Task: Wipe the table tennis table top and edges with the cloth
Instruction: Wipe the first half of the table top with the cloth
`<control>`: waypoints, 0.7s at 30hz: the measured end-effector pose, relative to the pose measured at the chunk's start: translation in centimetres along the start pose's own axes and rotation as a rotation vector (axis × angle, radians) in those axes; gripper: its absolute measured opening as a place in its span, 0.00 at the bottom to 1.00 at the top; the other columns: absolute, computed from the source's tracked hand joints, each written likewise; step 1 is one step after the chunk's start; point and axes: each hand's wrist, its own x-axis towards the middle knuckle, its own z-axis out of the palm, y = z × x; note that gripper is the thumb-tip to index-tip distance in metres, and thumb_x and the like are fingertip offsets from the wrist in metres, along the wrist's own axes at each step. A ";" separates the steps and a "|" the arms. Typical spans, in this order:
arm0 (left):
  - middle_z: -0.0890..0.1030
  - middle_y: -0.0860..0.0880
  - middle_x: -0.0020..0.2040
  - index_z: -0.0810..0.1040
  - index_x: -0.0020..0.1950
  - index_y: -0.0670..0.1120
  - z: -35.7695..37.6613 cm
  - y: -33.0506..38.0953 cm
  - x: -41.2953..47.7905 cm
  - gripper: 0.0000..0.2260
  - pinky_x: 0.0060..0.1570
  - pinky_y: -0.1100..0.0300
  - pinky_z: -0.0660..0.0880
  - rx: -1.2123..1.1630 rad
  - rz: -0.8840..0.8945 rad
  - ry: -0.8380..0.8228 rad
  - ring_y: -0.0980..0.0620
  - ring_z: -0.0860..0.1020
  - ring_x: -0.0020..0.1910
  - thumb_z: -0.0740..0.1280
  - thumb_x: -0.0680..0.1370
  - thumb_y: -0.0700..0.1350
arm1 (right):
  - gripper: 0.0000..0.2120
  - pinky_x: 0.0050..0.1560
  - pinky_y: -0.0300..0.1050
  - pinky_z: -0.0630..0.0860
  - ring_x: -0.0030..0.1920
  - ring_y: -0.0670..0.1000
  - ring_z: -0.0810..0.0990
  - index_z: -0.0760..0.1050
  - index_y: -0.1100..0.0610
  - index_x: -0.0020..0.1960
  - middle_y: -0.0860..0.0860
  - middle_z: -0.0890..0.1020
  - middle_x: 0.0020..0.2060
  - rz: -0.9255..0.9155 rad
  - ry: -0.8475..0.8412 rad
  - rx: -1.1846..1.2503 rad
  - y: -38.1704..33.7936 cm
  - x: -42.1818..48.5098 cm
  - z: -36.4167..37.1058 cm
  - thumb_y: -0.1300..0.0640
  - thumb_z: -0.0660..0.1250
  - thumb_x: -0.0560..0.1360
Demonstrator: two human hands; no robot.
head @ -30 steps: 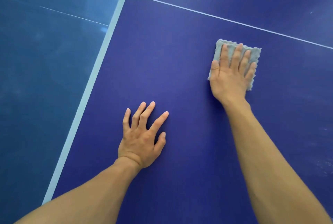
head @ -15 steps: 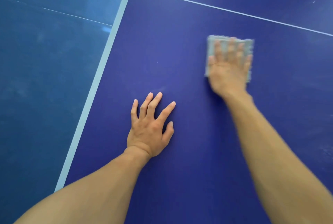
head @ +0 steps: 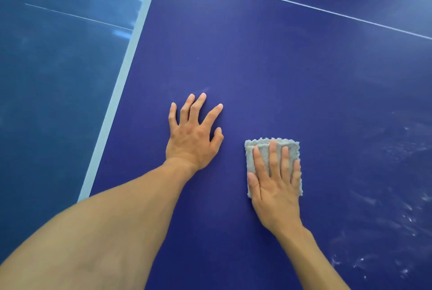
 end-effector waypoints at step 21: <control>0.70 0.38 0.75 0.72 0.73 0.40 2.6 -7.1 -26.9 0.22 0.75 0.35 0.60 -0.243 -0.865 0.443 0.35 0.67 0.75 0.57 0.82 0.48 | 0.27 0.81 0.66 0.41 0.84 0.60 0.44 0.54 0.46 0.85 0.54 0.50 0.85 -0.944 -0.104 -0.111 -20.2 -1.3 4.8 0.42 0.48 0.87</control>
